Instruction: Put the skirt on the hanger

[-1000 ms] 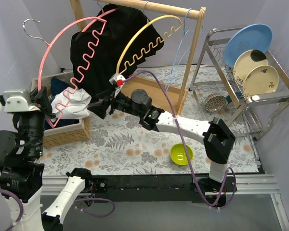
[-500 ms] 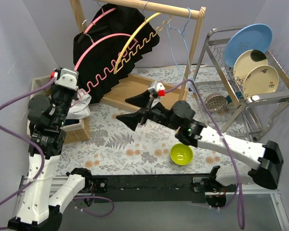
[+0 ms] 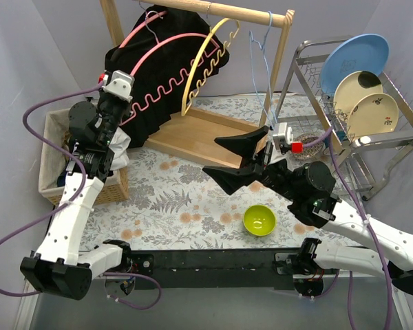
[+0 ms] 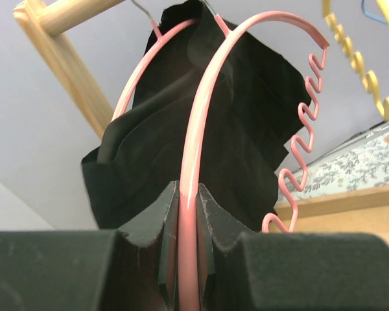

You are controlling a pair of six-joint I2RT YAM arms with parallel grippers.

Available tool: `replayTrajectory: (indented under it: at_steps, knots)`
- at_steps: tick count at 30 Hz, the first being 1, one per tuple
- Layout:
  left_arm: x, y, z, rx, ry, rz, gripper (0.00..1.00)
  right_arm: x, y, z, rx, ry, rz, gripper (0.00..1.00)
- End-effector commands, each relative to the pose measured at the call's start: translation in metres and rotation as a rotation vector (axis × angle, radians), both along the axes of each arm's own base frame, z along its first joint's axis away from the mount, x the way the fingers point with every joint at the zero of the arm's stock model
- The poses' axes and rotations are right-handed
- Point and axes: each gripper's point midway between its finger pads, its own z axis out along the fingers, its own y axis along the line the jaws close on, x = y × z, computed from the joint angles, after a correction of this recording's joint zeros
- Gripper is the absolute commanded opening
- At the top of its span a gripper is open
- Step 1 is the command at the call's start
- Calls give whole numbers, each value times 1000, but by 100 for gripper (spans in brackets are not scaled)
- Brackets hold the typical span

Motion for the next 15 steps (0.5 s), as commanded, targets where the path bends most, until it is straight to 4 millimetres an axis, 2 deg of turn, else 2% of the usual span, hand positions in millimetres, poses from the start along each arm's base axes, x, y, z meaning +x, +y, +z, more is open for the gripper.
replayTrajectory:
  at_steps: [1,6,15]
  knots:
    - [-3,-10,56,-51,-181,-41,0,-2,-16,7,37,-21,-40,98]
    - [8,-24,62,-57,-189,-54,0,-5,-25,12,52,-44,-53,98]
    - [11,-49,73,-38,-229,-85,0,-5,-30,11,60,-61,-71,98]
